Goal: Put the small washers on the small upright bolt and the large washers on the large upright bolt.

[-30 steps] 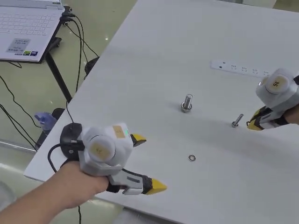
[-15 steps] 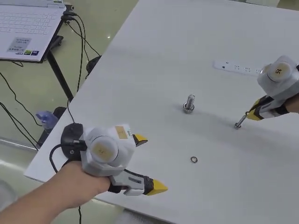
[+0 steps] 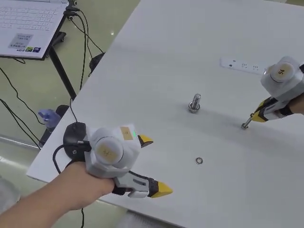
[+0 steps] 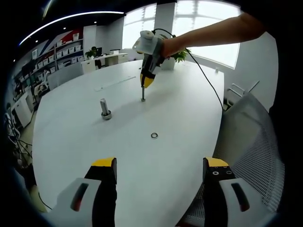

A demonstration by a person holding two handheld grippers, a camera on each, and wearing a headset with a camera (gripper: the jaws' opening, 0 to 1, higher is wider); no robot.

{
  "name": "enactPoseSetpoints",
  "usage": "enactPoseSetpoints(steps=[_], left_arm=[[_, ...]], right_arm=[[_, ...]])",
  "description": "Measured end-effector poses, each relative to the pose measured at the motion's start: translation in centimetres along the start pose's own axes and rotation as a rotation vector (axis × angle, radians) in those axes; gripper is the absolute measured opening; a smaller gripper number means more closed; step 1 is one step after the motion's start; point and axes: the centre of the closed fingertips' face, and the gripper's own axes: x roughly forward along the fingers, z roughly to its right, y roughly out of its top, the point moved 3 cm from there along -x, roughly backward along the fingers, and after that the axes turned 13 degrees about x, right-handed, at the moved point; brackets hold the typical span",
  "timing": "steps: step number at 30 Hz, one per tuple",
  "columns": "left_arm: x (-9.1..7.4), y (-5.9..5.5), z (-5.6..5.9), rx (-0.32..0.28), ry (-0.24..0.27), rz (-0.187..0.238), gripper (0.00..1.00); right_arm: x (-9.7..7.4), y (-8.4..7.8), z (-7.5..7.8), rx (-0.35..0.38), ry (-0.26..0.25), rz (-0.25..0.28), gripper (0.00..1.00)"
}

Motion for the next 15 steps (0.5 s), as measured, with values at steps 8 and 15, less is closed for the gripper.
enactPoseSetpoints(steps=[8,15], left_arm=[[0.2,-0.1,0.0,-0.008,-0.006,-0.001,0.73],[0.4,-0.5,0.0,-0.016,-0.011,-0.008,0.73]], right_arm=[[0.8,-0.2,-0.1,-0.005,0.005,-0.011,0.12],[2.0,-0.5,0.5,-0.019,0.006,-0.029,0.12]])
